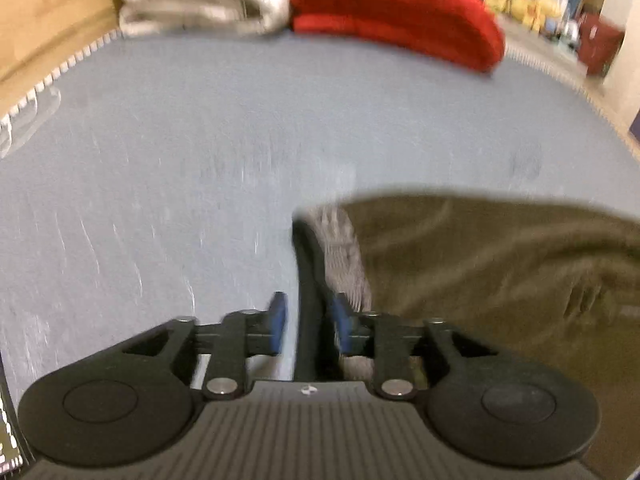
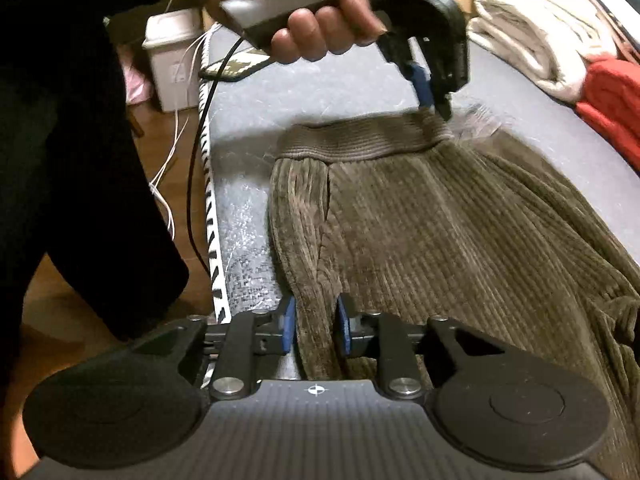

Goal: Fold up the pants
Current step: 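Lift the waistband, lay it flat and open the left gripper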

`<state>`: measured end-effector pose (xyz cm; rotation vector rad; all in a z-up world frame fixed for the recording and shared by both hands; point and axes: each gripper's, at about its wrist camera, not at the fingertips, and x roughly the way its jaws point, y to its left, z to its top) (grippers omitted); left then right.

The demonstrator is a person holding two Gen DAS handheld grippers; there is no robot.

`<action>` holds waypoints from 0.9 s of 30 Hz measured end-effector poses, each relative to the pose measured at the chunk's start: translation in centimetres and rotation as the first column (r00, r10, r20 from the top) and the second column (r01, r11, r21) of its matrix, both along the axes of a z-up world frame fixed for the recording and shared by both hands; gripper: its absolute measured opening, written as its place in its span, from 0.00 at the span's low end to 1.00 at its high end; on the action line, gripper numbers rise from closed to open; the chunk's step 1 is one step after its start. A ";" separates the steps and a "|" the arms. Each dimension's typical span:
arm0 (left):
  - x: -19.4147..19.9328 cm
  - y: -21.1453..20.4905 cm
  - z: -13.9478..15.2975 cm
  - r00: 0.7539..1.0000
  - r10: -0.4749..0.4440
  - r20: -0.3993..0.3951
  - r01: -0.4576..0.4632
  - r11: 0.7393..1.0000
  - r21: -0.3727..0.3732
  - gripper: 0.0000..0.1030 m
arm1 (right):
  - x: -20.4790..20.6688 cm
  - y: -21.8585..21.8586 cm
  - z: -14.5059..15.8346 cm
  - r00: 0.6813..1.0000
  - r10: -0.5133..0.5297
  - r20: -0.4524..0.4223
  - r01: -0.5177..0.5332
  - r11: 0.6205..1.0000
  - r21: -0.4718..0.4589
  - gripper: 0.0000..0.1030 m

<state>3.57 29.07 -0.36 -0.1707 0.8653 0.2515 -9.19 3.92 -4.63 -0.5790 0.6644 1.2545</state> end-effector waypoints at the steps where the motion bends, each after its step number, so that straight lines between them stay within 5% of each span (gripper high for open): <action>1: -0.1 0.0 0.8 0.999 -0.004 0.048 0.005 1.000 -0.019 0.39 | 0.3 -0.6 0.7 1.000 -0.020 -0.012 0.021 0.999 0.030 0.44; 3: 0.1 -0.1 1.3 0.995 -0.034 0.089 0.040 0.997 -0.070 0.39 | 1.1 -1.7 1.9 0.997 -0.073 -0.040 0.076 0.993 0.092 0.56; 7: 1.6 -2.3 0.0 0.986 -0.156 0.056 0.163 0.976 -0.145 0.37 | 3.7 -4.0 2.4 0.971 -0.198 -0.137 0.217 0.967 0.135 0.57; 9: 2.9 -3.5 -1.8 0.972 -0.232 -0.018 0.226 0.958 -0.175 0.37 | 4.7 -4.6 1.7 0.954 -0.258 -0.152 0.274 0.957 0.098 0.57; 11: 4.4 -4.8 -4.9 0.946 -0.262 -0.189 0.239 0.962 -0.134 0.36 | 5.5 -4.8 0.3 0.935 -0.322 -0.149 0.326 0.945 0.009 0.58; 13: 4.9 -5.7 -5.6 0.940 -0.262 -0.220 0.243 0.964 -0.110 0.36 | 6.2 -4.8 -1.6 0.913 -0.391 -0.113 0.377 0.917 -0.133 0.60; 17: 5.6 -5.4 -2.4 0.982 -0.166 -0.088 0.146 0.970 -0.193 0.37 | 7.0 -6.2 0.3 0.882 -0.448 -0.144 0.440 0.894 -0.087 0.62; 20: 6.0 -5.0 0.1 0.995 -0.092 0.039 0.097 0.984 -0.149 0.39 | 7.7 -7.8 2.9 0.859 -0.485 -0.163 0.491 0.871 -0.005 0.65; 27: 11.8 -3.3 -1.7 1.000 -0.018 0.025 0.021 0.992 -0.121 0.48 | 10.6 -11.5 4.2 0.731 -0.645 -0.224 0.667 0.745 0.032 0.67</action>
